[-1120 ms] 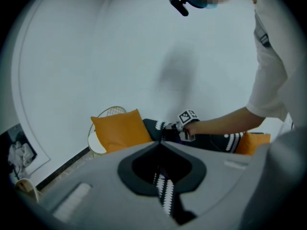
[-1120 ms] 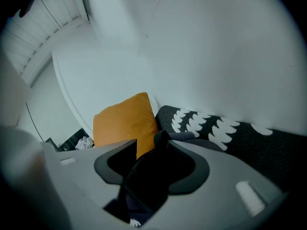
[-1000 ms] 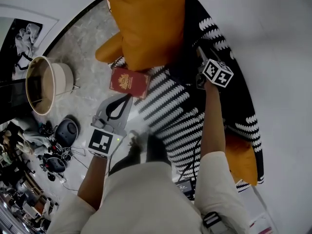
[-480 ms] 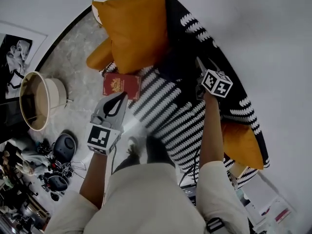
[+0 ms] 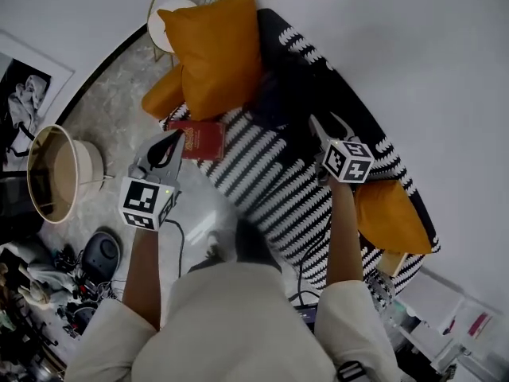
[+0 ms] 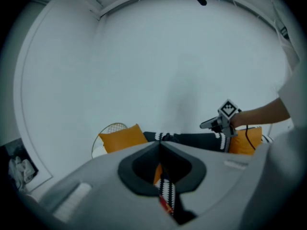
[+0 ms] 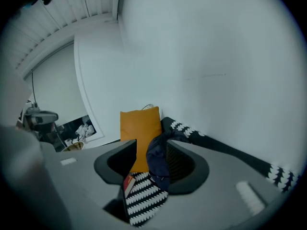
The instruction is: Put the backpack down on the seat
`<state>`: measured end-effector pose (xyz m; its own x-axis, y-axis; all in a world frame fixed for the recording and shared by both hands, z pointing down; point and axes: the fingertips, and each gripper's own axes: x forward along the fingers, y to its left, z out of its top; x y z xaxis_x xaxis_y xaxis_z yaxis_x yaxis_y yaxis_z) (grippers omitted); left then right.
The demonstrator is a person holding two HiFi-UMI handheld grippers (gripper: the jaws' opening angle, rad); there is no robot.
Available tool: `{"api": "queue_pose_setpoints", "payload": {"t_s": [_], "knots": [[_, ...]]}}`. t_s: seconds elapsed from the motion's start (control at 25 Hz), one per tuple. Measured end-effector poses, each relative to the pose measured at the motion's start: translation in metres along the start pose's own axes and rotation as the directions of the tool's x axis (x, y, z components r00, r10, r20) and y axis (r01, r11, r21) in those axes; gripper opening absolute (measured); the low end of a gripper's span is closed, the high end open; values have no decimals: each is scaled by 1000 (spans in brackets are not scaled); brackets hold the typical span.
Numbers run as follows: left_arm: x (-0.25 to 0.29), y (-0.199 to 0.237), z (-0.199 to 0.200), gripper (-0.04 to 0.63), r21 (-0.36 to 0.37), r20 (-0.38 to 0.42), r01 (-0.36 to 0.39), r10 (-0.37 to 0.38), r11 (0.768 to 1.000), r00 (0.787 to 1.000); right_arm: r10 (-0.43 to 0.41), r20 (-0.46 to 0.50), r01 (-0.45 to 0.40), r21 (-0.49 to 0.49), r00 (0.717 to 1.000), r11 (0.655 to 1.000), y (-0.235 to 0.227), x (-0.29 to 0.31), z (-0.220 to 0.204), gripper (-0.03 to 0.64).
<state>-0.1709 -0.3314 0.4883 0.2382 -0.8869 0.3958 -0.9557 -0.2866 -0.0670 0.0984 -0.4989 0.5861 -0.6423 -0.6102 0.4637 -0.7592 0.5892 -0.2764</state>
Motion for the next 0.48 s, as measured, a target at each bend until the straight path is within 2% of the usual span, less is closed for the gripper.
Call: {"api": "queue_pose_setpoints", "payload": {"t_s": [0.12, 0.28, 0.48], "knots": [[-26, 2, 0, 5, 18, 2, 19, -19, 1000, 1000, 5, 17, -5, -15, 1000, 1000, 39, -34, 6, 179], [-57, 7, 15, 5, 26, 42, 15, -16, 1000, 999, -15, 41, 19, -100, 999, 995, 90, -70, 26, 156], [-96, -5, 42, 5, 62, 94, 32, -38, 998, 995, -48, 93, 62, -156, 995, 986, 142, -124, 41, 82]]}}
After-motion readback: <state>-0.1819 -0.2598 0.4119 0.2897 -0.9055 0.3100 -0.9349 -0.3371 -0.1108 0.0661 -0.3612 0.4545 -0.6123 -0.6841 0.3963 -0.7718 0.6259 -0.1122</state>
